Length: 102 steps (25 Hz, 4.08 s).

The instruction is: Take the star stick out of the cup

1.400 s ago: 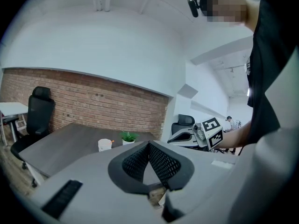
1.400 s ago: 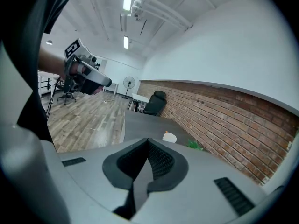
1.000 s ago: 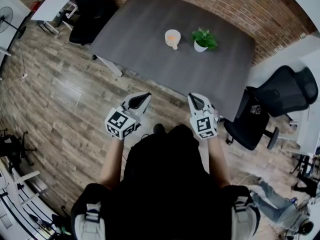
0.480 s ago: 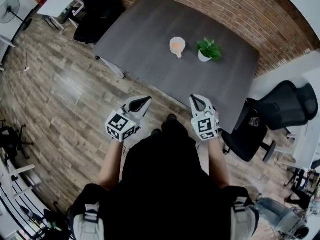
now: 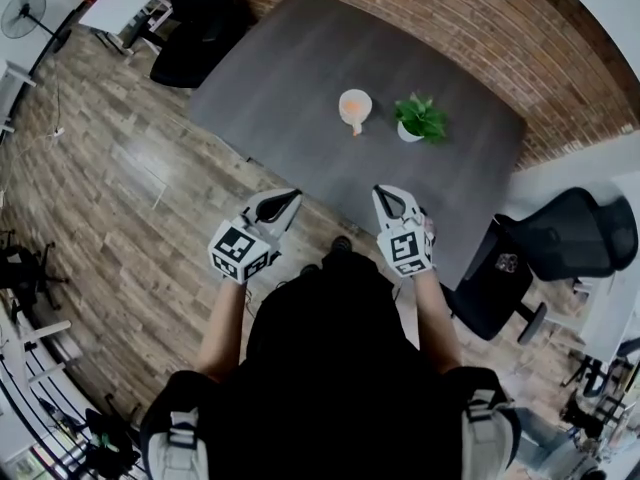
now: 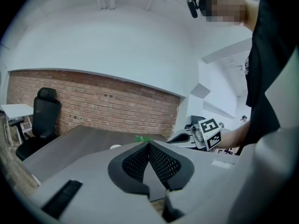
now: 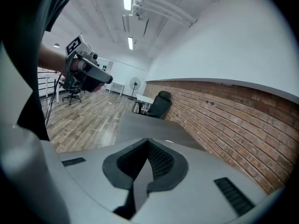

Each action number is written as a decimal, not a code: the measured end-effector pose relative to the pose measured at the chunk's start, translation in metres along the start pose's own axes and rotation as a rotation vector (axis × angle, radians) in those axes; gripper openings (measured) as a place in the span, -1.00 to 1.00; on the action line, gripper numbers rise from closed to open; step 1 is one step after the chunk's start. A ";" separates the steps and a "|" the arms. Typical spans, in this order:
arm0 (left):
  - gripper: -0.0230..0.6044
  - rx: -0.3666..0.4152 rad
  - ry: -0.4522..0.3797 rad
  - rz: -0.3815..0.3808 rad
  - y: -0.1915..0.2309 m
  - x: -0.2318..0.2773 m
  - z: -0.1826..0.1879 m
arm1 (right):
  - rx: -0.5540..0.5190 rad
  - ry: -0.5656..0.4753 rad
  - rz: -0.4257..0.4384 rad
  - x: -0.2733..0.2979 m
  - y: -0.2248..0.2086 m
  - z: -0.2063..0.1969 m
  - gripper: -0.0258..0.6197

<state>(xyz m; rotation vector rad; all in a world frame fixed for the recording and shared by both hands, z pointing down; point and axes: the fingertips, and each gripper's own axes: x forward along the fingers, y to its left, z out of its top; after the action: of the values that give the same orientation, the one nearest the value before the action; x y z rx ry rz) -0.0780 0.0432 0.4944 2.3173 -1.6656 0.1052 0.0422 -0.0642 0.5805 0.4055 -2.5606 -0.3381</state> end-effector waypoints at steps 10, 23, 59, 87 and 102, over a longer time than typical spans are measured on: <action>-0.92 -0.003 -0.005 0.041 0.016 0.034 0.018 | -0.026 -0.005 0.041 0.025 -0.037 0.002 -0.92; -0.92 -0.027 -0.001 0.087 0.028 0.051 0.021 | -0.036 -0.008 0.093 0.046 -0.055 -0.004 -0.92; -0.92 0.128 0.109 -0.501 0.156 0.158 0.061 | 0.227 0.199 -0.297 0.133 -0.073 -0.002 -0.92; -0.92 0.143 0.177 -0.584 0.215 0.163 0.047 | 0.304 0.318 -0.384 0.194 -0.068 -0.030 -0.73; -0.92 0.142 0.183 -0.586 0.233 0.166 0.050 | 0.315 0.359 -0.419 0.211 -0.073 -0.045 -0.85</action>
<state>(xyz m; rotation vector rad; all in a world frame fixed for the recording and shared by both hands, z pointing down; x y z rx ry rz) -0.2469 -0.1911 0.5270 2.7039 -0.8718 0.3066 -0.0910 -0.2122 0.6909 1.0266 -2.1617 0.0019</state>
